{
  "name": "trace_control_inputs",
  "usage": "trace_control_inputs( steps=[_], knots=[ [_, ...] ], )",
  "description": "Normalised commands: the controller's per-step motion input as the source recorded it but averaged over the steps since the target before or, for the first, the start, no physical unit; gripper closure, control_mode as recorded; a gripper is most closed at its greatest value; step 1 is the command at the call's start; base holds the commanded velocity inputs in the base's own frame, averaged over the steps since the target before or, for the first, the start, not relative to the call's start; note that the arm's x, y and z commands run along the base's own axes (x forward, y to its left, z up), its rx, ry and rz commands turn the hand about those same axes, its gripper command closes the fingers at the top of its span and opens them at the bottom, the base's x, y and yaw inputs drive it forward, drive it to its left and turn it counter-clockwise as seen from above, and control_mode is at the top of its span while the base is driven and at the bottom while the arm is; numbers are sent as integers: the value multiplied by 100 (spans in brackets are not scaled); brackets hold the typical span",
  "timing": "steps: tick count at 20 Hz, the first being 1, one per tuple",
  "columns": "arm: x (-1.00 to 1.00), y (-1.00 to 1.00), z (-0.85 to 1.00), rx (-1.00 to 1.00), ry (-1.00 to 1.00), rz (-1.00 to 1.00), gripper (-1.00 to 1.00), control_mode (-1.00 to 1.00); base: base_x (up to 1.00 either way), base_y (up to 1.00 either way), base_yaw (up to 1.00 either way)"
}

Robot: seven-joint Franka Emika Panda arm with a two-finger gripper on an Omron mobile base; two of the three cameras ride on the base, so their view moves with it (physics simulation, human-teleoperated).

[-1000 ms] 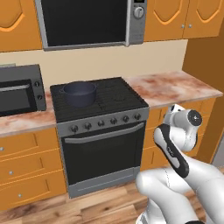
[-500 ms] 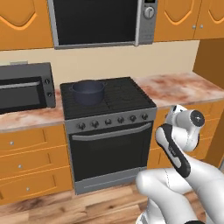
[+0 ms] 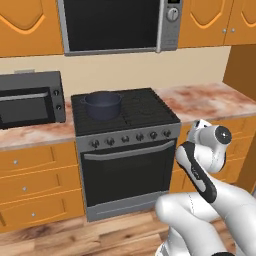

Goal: Move the pot and pan from the stove into the sink.

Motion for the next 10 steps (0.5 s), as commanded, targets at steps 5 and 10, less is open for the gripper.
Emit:
trace_control_inputs(
  steps=[5, 10],
  knots=[
    [0, 0, 0, 0, 0, 0, -100, 100, 37, 2, 0],
    [0, 0, 0, 0, 0, 0, -100, 100, 53, 8, 0]
  ],
)
